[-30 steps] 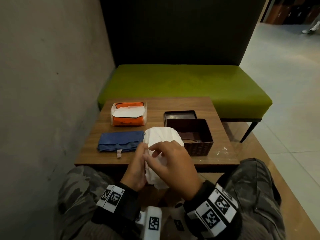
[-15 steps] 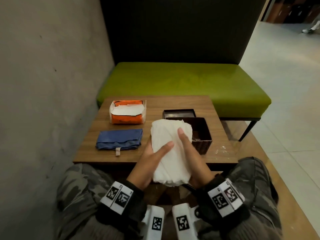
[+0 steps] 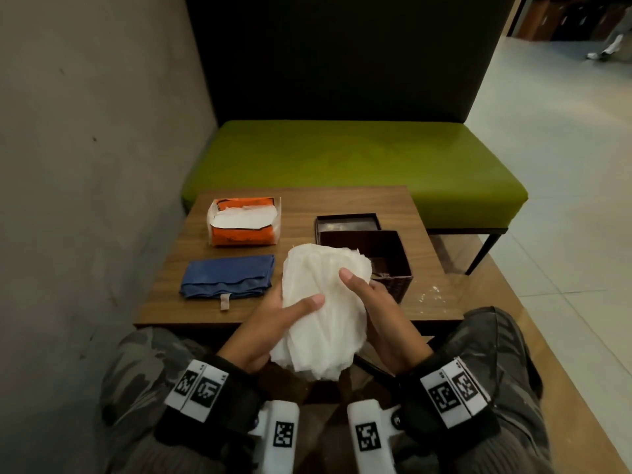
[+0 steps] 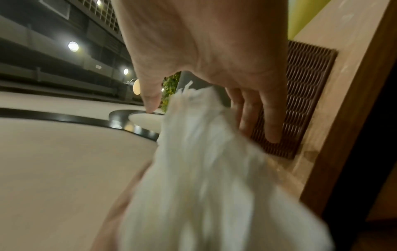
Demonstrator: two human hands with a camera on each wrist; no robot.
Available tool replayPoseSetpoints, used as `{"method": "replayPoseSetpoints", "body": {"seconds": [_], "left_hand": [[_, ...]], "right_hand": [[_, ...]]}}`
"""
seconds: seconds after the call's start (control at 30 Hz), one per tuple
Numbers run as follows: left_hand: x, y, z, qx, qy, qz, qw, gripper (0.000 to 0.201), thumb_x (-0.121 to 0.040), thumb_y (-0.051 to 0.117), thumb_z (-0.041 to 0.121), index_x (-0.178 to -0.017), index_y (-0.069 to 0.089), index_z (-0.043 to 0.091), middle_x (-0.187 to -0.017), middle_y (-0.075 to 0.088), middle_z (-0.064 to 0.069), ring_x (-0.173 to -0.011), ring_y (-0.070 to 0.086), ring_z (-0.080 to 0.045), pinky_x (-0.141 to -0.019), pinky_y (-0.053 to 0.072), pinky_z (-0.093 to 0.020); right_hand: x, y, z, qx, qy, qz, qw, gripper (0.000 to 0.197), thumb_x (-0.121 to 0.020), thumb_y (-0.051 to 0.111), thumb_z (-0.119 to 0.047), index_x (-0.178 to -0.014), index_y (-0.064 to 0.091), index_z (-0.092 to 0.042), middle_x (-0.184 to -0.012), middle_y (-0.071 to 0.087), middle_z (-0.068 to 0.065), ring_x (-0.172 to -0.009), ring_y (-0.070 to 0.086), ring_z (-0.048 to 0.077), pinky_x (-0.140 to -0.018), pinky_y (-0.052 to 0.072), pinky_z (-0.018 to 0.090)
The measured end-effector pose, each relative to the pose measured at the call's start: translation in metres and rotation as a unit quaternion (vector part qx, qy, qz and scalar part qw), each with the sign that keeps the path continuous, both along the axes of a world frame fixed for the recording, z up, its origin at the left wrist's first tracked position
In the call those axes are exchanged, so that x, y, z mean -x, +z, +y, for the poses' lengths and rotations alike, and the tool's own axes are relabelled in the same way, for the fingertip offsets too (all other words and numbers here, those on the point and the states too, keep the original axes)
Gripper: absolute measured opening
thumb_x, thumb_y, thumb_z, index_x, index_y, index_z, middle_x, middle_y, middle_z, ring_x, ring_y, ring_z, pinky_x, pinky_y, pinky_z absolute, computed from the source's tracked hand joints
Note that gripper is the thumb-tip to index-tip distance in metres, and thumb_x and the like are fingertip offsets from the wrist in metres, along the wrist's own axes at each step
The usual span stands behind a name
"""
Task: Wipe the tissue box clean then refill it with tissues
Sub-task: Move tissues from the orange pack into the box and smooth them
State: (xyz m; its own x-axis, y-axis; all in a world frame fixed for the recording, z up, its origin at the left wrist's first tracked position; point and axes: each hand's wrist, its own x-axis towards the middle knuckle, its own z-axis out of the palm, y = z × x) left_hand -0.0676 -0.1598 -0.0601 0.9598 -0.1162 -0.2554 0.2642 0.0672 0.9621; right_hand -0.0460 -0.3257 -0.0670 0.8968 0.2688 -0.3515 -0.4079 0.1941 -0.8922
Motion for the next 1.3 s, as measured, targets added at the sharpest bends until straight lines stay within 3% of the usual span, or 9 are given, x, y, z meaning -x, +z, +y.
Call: {"method": "replayPoseSetpoints", "body": {"seconds": [0.23, 0.37, 0.47, 0.73, 0.87, 0.97, 1.07, 1.2, 1.3], "left_hand": [[-0.011, 0.004, 0.010, -0.018, -0.118, 0.024, 0.993, 0.062, -0.066, 0.081, 0.036, -0.120, 0.051, 0.037, -0.116, 0.067, 0.003, -0.105, 0.065, -0.014, -0.085, 0.055, -0.033], [-0.012, -0.013, 0.017, 0.172, -0.035, 0.078, 0.981, 0.095, -0.049, 0.089, 0.041, -0.131, 0.047, 0.020, -0.126, 0.062, -0.007, -0.116, 0.059, -0.024, -0.090, 0.053, -0.039], [-0.011, -0.019, 0.006, 0.247, 0.019, 0.080, 0.965, 0.084, -0.063, 0.084, 0.034, -0.135, 0.045, 0.016, -0.131, 0.059, -0.007, -0.120, 0.056, -0.023, -0.095, 0.050, -0.038], [-0.039, -0.014, -0.017, 0.154, 0.117, 0.081, 0.978, 0.036, -0.094, 0.049, 0.016, -0.129, 0.048, 0.022, -0.120, 0.065, -0.006, -0.108, 0.063, -0.025, -0.090, 0.052, -0.046], [-0.059, -0.005, -0.022, 0.137, 0.100, 0.098, 0.981, 0.035, -0.094, 0.040, 0.013, -0.129, 0.046, 0.012, -0.124, 0.060, -0.016, -0.103, 0.060, -0.030, -0.083, 0.046, -0.044], [-0.085, 0.000, -0.019, 0.064, 0.069, 0.064, 0.994, 0.041, -0.091, 0.036, 0.005, -0.131, 0.040, 0.011, -0.130, 0.054, -0.018, -0.106, 0.057, -0.031, -0.070, 0.048, -0.037], [-0.113, 0.007, -0.025, -0.067, 0.041, -0.014, 0.997, 0.043, -0.092, 0.040, 0.001, -0.132, 0.038, 0.015, -0.129, 0.054, -0.008, -0.113, 0.055, -0.023, -0.086, 0.046, -0.034], [-0.133, 0.002, -0.031, -0.329, 0.032, -0.150, 0.932, 0.043, -0.089, 0.053, 0.006, -0.131, 0.042, 0.011, -0.108, 0.052, 0.004, -0.096, 0.051, -0.014, -0.063, 0.034, -0.013], [-0.136, -0.011, -0.033, -0.380, 0.032, -0.177, 0.907, 0.040, -0.088, 0.057, 0.011, -0.126, 0.048, 0.014, -0.103, 0.056, 0.003, -0.090, 0.053, -0.015, -0.063, 0.035, -0.015]], "right_hand": [[-0.009, 0.009, -0.010, 0.004, -0.046, -0.051, 0.998, 0.034, -0.076, 0.074, -0.007, -0.107, 0.064, -0.014, -0.103, 0.072, 0.009, -0.088, 0.072, 0.020, -0.075, 0.060, 0.034], [-0.018, 0.009, -0.013, -0.056, -0.157, -0.037, 0.985, 0.039, -0.076, 0.075, -0.013, -0.111, 0.061, -0.012, -0.104, 0.072, 0.009, -0.093, 0.070, 0.024, -0.078, 0.058, 0.041], [-0.023, 0.005, -0.006, -0.055, -0.214, -0.045, 0.974, 0.043, -0.077, 0.075, -0.017, -0.116, 0.058, -0.013, -0.111, 0.070, 0.009, -0.099, 0.069, 0.024, -0.084, 0.057, 0.042], [-0.026, 0.004, -0.003, -0.023, -0.162, -0.048, 0.985, 0.037, -0.092, 0.056, -0.032, -0.127, 0.050, -0.020, -0.116, 0.066, 0.000, -0.102, 0.066, 0.012, -0.075, 0.056, 0.025], [-0.039, 0.010, -0.017, 0.017, -0.161, -0.035, 0.986, 0.040, -0.088, 0.055, -0.030, -0.125, 0.054, -0.015, -0.115, 0.068, 0.006, -0.105, 0.064, 0.023, -0.088, 0.054, 0.043], [-0.064, 0.017, -0.041, 0.087, -0.138, -0.029, 0.986, 0.026, -0.088, 0.054, -0.013, -0.114, 0.058, -0.012, -0.106, 0.068, 0.009, -0.093, 0.066, 0.026, -0.070, 0.056, 0.039], [-0.093, 0.022, -0.056, 0.167, -0.121, -0.072, 0.976, 0.031, -0.087, 0.060, -0.008, -0.118, 0.059, -0.009, -0.110, 0.066, 0.010, -0.092, 0.066, 0.024, -0.063, 0.052, 0.029], [-0.114, 0.014, -0.064, 0.367, -0.102, -0.170, 0.909, 0.040, -0.083, 0.068, -0.014, -0.119, 0.051, -0.012, -0.099, 0.059, 0.002, -0.077, 0.055, 0.004, -0.057, 0.039, 0.015], [-0.115, 0.006, -0.067, 0.466, -0.069, -0.207, 0.858, 0.043, -0.083, 0.065, -0.017, -0.121, 0.046, -0.019, -0.089, 0.058, -0.004, -0.078, 0.059, 0.012, -0.053, 0.037, 0.016]]}}
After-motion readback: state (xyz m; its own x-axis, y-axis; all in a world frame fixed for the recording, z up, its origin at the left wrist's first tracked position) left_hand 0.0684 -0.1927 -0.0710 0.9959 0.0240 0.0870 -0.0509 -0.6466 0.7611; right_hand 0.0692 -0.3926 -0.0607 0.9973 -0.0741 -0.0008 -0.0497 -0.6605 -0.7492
